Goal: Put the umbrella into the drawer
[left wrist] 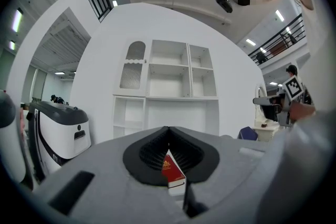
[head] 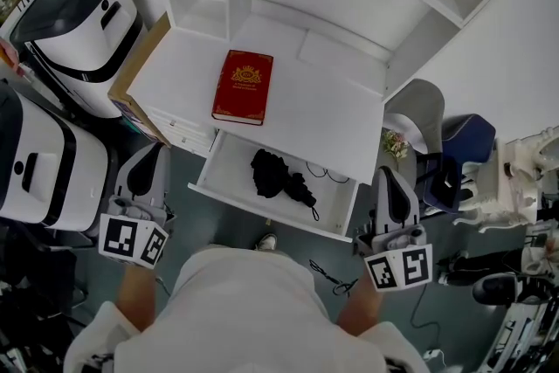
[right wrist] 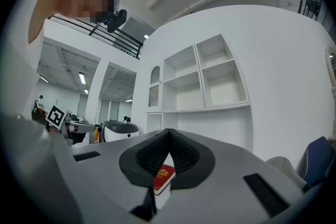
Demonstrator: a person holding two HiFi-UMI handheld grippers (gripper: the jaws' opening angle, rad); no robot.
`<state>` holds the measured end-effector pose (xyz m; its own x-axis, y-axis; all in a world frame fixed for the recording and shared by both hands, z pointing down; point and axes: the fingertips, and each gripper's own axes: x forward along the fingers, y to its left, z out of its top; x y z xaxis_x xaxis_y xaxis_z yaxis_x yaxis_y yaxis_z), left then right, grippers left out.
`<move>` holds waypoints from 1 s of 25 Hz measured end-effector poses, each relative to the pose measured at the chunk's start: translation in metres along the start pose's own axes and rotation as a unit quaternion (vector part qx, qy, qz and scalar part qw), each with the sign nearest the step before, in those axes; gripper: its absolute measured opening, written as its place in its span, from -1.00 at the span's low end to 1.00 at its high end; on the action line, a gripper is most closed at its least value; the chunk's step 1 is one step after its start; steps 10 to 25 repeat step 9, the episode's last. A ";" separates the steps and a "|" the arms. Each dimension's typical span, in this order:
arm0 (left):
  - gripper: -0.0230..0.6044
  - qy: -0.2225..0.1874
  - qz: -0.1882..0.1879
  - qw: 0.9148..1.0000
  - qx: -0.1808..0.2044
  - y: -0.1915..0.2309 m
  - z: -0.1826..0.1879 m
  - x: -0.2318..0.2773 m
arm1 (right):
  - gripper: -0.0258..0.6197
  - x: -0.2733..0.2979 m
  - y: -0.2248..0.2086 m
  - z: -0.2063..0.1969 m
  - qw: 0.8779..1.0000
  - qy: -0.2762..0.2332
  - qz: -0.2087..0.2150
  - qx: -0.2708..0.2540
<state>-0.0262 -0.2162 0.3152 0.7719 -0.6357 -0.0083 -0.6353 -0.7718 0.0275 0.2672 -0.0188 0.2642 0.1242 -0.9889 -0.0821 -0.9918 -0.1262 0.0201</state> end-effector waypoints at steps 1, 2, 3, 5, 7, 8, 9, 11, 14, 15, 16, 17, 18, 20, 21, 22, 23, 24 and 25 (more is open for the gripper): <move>-0.88 -0.001 0.002 1.000 0.000 -0.001 0.001 0.000 | -0.92 0.001 0.000 0.000 1.000 0.001 0.003 -0.001; -0.88 -0.002 0.003 1.000 -0.001 -0.002 0.001 0.001 | -0.92 0.002 0.000 0.000 1.000 0.002 0.006 -0.002; -0.88 -0.002 0.004 1.000 -0.001 -0.004 0.001 0.001 | -0.92 0.003 0.000 0.000 1.000 0.002 0.009 -0.004; -0.88 -0.001 0.007 1.000 -0.001 -0.008 -0.001 0.001 | -0.92 0.004 -0.003 -0.001 1.000 0.002 0.014 -0.004; -0.88 0.000 0.011 1.000 -0.002 -0.010 -0.003 0.001 | -0.92 0.005 -0.006 -0.002 1.000 0.002 0.016 -0.004; -0.88 0.000 0.012 1.000 -0.003 -0.011 -0.004 0.002 | -0.92 0.006 -0.008 -0.003 1.000 0.001 0.016 -0.004; -0.88 0.000 0.014 1.000 -0.003 -0.012 -0.005 0.002 | -0.92 0.006 -0.011 -0.003 1.000 0.000 0.016 -0.004; -0.88 0.000 0.014 1.000 -0.003 -0.012 -0.005 0.002 | -0.92 0.006 -0.011 -0.003 1.000 0.000 0.016 -0.004; -0.88 0.000 0.014 1.000 -0.003 -0.012 -0.005 0.002 | -0.92 0.006 -0.011 -0.003 1.000 0.000 0.016 -0.004; -0.88 0.000 0.014 1.000 -0.003 -0.012 -0.005 0.002 | -0.92 0.006 -0.011 -0.003 1.000 0.000 0.016 -0.004; -0.88 0.000 0.014 1.000 -0.003 -0.012 -0.005 0.002 | -0.92 0.006 -0.011 -0.003 1.000 0.000 0.016 -0.004; -0.88 0.000 0.014 1.000 -0.003 -0.012 -0.005 0.002 | -0.92 0.006 -0.011 -0.003 1.000 0.000 0.016 -0.004; -0.88 0.000 0.014 1.000 -0.003 -0.012 -0.005 0.002 | -0.92 0.006 -0.011 -0.003 1.000 0.000 0.016 -0.004; -0.88 0.000 0.014 1.000 -0.003 -0.012 -0.005 0.002 | -0.92 0.006 -0.011 -0.003 1.000 0.000 0.016 -0.004; -0.88 0.000 0.014 1.000 -0.003 -0.012 -0.005 0.002 | -0.92 0.006 -0.011 -0.003 1.000 0.000 0.016 -0.004; -0.88 0.000 0.014 1.000 -0.003 -0.012 -0.005 0.002 | -0.92 0.006 -0.011 -0.003 1.000 0.000 0.016 -0.004; -0.88 0.000 0.014 1.000 -0.003 -0.012 -0.005 0.002 | -0.92 0.006 -0.011 -0.003 1.000 0.000 0.016 -0.004; -0.88 0.000 0.014 1.000 -0.003 -0.012 -0.005 0.002 | -0.92 0.006 -0.011 -0.003 1.000 0.000 0.016 -0.004; -0.88 0.000 0.014 1.000 -0.003 -0.012 -0.005 0.002 | -0.92 0.006 -0.011 -0.003 1.000 0.000 0.016 -0.004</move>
